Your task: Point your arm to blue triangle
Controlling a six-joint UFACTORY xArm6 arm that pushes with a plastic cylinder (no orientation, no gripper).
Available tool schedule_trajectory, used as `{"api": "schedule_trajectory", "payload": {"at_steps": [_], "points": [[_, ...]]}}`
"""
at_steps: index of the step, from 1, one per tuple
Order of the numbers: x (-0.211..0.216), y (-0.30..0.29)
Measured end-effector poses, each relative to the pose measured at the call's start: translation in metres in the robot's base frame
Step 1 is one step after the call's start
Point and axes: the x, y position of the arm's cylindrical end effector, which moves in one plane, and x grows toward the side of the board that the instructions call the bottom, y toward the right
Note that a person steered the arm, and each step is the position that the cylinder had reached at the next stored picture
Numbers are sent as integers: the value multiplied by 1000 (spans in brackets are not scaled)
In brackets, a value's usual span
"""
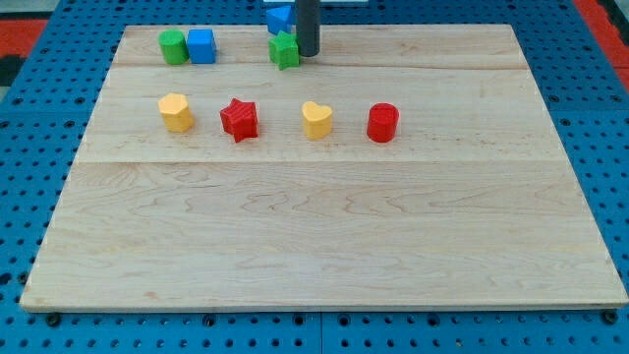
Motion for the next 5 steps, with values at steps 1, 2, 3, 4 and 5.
{"api": "schedule_trajectory", "payload": {"at_steps": [1,2,3,4,5], "points": [[32,3],[16,-7],[3,-10],[7,29],[7,130]]}}
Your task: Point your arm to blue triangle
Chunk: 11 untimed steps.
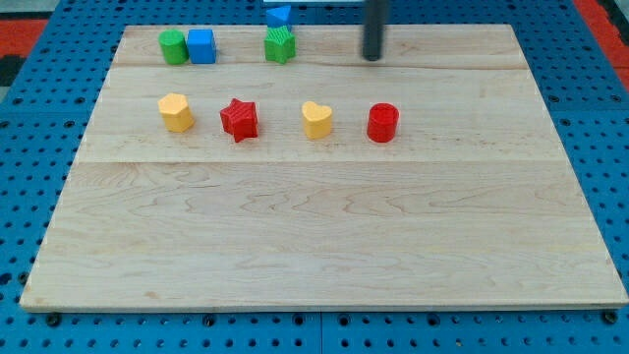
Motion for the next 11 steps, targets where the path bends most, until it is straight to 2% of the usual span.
{"api": "schedule_trajectory", "payload": {"at_steps": [1,6,7,8,9,10,11], "points": [[0,43],[8,48],[76,-12],[79,-139],[57,-210],[47,-349],[32,-420]]}}
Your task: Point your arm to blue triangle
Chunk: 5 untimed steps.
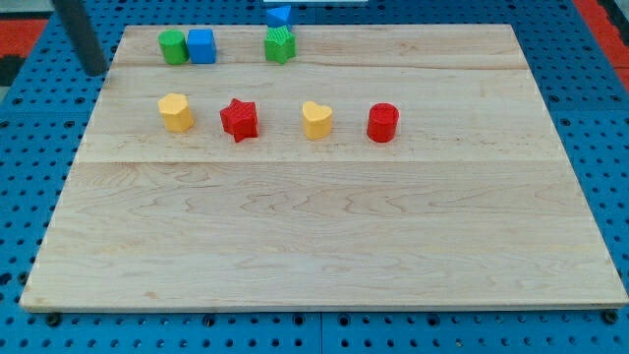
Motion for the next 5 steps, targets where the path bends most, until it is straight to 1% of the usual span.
{"api": "schedule_trajectory", "payload": {"at_steps": [1,2,3,5], "points": [[-79,17],[-95,29],[-95,49],[-95,184]]}}
